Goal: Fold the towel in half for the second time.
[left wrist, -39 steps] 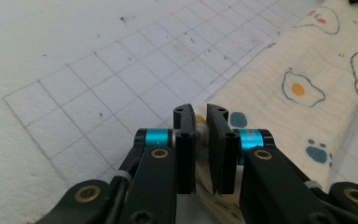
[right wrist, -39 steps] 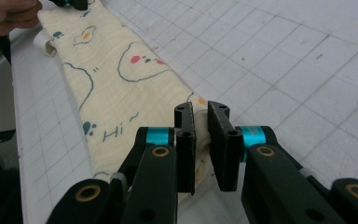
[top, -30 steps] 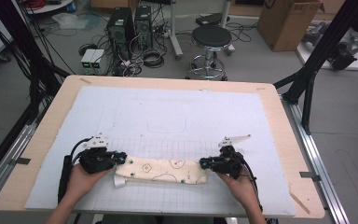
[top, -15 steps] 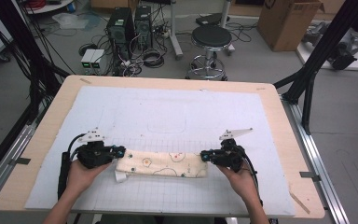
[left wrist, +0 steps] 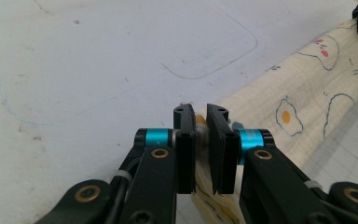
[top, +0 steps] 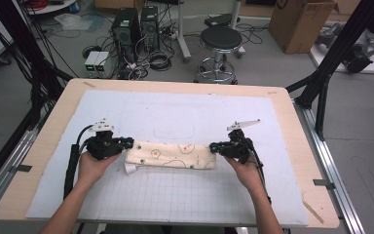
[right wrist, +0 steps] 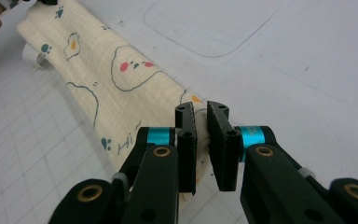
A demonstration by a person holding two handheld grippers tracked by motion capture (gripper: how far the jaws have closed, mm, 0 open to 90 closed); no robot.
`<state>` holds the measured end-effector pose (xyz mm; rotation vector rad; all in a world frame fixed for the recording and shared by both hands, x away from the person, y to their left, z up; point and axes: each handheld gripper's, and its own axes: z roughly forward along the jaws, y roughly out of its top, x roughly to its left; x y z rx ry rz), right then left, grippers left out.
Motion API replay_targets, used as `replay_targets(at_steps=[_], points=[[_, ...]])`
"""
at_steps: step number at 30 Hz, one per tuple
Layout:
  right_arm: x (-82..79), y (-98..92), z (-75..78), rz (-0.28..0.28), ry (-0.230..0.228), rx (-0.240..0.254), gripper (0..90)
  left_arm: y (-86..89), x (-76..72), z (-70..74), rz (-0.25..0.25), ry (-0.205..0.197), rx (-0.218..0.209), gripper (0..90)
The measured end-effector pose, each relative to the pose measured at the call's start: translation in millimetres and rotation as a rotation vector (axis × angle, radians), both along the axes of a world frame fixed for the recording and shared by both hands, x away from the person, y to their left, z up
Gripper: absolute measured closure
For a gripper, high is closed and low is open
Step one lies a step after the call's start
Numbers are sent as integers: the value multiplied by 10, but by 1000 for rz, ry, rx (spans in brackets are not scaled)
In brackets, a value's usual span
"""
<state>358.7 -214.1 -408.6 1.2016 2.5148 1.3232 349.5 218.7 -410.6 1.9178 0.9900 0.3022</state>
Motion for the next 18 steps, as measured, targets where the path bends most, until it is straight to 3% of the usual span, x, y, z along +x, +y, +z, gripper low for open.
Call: replay_targets(at_steps=[8, 18], points=[[177, 17, -6, -34, 1, -1, 825, -29, 181, -31, 33, 8, 23, 818], [344, 17, -99, -85, 7, 5, 825, -71, 322, -143, 94, 23, 12, 814]])
